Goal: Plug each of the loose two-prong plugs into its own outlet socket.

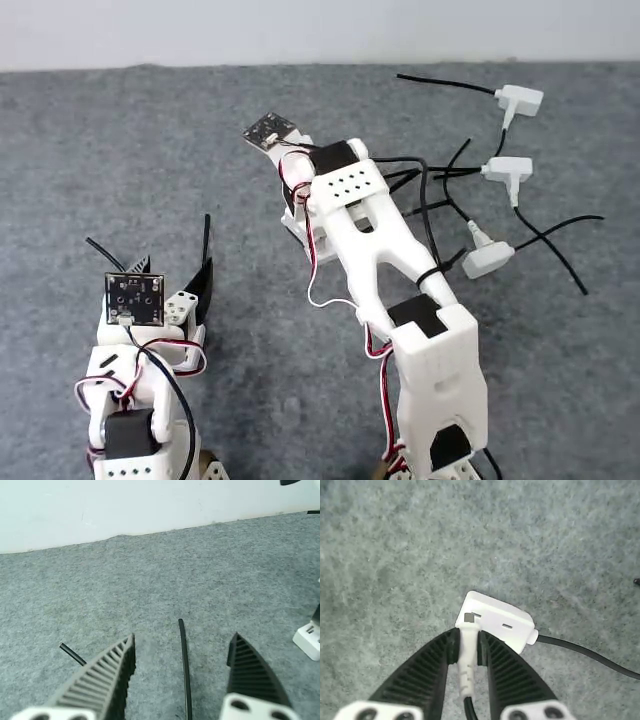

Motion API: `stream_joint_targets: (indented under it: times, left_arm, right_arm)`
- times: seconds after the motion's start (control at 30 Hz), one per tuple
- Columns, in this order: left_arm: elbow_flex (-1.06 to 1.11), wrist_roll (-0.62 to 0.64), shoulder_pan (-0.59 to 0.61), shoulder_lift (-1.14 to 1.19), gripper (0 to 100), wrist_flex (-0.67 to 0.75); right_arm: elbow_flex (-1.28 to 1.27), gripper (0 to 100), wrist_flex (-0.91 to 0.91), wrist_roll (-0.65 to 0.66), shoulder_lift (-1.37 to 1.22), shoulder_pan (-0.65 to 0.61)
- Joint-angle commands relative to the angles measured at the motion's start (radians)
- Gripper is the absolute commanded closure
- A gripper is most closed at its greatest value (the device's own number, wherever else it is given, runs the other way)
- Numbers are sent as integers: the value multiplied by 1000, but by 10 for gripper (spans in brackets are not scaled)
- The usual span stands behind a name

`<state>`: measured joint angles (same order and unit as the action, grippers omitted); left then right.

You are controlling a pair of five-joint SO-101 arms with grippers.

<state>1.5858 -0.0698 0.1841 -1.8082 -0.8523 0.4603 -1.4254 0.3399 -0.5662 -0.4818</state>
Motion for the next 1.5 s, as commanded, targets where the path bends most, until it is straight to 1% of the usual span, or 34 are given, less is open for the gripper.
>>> stream_joint_targets:
  times: [0.0,0.17,0.67,0.8,1.0,1.23,1.47]
  left_arm:
    - [-27,8,0,-11,702,35]
    - [-27,8,0,-11,702,35]
    - [-25,8,0,-11,702,35]
    - [-25,6,0,-11,702,35]
    - [-25,6,0,-11,702,35]
    - [-25,6,0,-11,702,35]
    - [-25,6,0,-11,702,35]
  right_arm:
    - [74,991,-35,14,25,1]
    - [147,991,-114,14,35,-5]
    - [153,991,-120,17,30,1]
    - [153,991,-124,46,-5,2]
    - [178,991,-114,49,-47,18]
    - [187,991,-116,51,-38,18]
    - [275,991,-191,49,-10,12]
